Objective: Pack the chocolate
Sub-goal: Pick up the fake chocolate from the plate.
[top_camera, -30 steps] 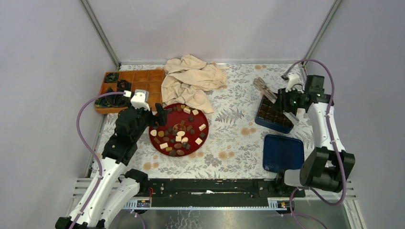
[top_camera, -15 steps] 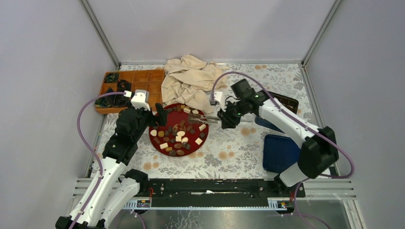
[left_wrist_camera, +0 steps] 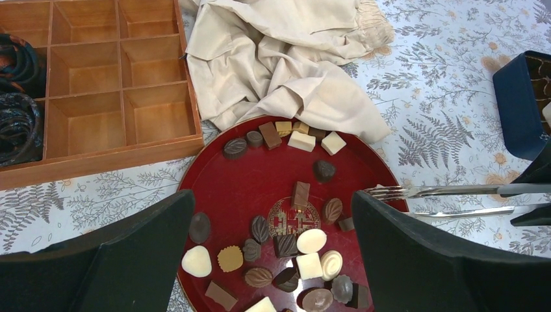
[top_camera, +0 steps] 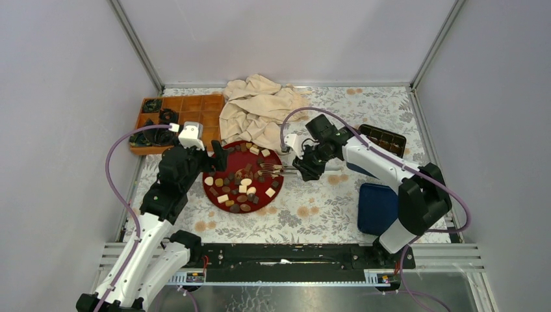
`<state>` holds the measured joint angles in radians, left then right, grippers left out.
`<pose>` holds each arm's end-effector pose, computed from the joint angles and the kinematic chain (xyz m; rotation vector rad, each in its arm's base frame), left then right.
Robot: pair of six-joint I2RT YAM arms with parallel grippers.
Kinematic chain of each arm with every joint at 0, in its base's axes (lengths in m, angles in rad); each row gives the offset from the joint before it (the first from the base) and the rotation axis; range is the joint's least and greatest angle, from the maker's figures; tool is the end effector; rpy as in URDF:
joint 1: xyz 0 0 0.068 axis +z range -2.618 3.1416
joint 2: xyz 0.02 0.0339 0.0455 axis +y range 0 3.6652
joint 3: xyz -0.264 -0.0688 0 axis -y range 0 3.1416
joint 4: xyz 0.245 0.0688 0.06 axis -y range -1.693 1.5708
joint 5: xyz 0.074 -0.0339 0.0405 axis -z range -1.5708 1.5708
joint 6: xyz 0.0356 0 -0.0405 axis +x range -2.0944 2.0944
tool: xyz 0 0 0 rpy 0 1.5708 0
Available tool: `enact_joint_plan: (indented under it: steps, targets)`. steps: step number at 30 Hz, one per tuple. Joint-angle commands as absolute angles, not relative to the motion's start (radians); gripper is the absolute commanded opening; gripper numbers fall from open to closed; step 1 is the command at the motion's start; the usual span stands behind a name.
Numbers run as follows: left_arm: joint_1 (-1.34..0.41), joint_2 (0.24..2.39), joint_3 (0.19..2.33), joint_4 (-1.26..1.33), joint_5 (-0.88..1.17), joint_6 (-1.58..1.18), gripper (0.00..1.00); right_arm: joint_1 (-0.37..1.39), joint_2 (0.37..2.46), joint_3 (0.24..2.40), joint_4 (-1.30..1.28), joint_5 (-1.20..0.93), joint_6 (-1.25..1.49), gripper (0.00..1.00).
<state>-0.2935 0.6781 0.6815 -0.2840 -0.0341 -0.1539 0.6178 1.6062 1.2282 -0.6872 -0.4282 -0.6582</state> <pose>0.1578 -0.0464 0.3096 0.1059 1.8575 -0.2796 0.2610 0.2036 0.2496 -1.6517 1.9846 0.5470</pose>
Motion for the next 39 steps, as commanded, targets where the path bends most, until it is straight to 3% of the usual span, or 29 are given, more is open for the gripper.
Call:
enact_joint_plan:
  steps: [1, 20, 25, 32, 39]
  targets:
    - [-0.284, 0.678, 0.677, -0.229, -0.041, -0.137, 0.97, 0.642, 1.624, 1.236, -0.659, -0.405, -0.67, 0.41]
    - [-0.283, 0.676, 0.675, -0.23, -0.034, -0.137, 0.97, 0.694, 1.686, 1.243, -0.645, -0.341, -0.64, 0.4]
    - [-0.283, 0.676, 0.675, -0.229, -0.033, -0.137, 0.97, 0.7, 1.694, 1.242, -0.64, -0.338, -0.632, 0.32]
    - [-0.284, 0.675, 0.675, -0.229, -0.034, -0.136, 0.97, 0.701, 1.666, 1.243, -0.651, -0.351, -0.635, 0.0]
    - [-0.284, 0.673, 0.676, -0.229, -0.033, -0.135, 0.97, 0.667, 1.616, 1.244, -0.686, -0.453, -0.637, 0.0]
